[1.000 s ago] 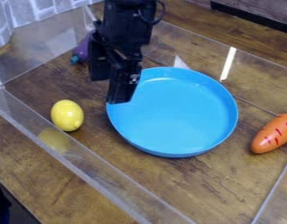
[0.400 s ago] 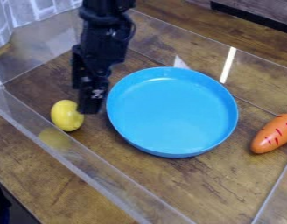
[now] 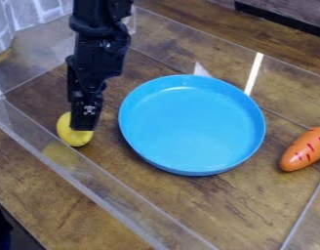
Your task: Move the carrot to the right side
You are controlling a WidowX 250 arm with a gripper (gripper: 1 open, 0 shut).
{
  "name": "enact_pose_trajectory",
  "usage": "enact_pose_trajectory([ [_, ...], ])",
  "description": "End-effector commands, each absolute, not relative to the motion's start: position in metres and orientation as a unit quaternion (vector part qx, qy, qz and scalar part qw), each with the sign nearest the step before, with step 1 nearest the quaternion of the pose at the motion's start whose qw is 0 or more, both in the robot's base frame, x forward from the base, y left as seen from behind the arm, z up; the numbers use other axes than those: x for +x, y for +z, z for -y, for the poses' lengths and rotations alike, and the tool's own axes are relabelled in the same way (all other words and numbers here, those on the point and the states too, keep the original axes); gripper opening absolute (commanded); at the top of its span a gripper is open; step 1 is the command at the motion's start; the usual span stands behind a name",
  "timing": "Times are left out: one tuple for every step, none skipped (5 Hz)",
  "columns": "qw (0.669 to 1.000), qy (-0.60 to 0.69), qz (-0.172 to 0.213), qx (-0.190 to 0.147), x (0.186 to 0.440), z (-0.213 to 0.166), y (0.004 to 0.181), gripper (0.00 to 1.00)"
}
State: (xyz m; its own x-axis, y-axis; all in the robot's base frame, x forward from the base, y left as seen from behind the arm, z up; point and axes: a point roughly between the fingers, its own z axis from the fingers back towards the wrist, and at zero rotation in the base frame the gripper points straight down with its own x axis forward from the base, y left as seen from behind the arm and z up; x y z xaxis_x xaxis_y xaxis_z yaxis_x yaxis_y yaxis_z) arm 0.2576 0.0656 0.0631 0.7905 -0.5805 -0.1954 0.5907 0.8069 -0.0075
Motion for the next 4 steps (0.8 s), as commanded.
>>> enact_pose_trajectory([
  [0.951,-0.298,-0.073,0.038,0.262,-0.075,0.066,1.0],
  [0.953,-0.293,-0.073,0.038,0.263,-0.079,0.056,1.0],
  [0.954,-0.289,-0.073,0.04,0.264,-0.082,0.045,1.0],
  [0.955,-0.285,-0.073,0.043,0.266,-0.084,0.032,1.0],
])
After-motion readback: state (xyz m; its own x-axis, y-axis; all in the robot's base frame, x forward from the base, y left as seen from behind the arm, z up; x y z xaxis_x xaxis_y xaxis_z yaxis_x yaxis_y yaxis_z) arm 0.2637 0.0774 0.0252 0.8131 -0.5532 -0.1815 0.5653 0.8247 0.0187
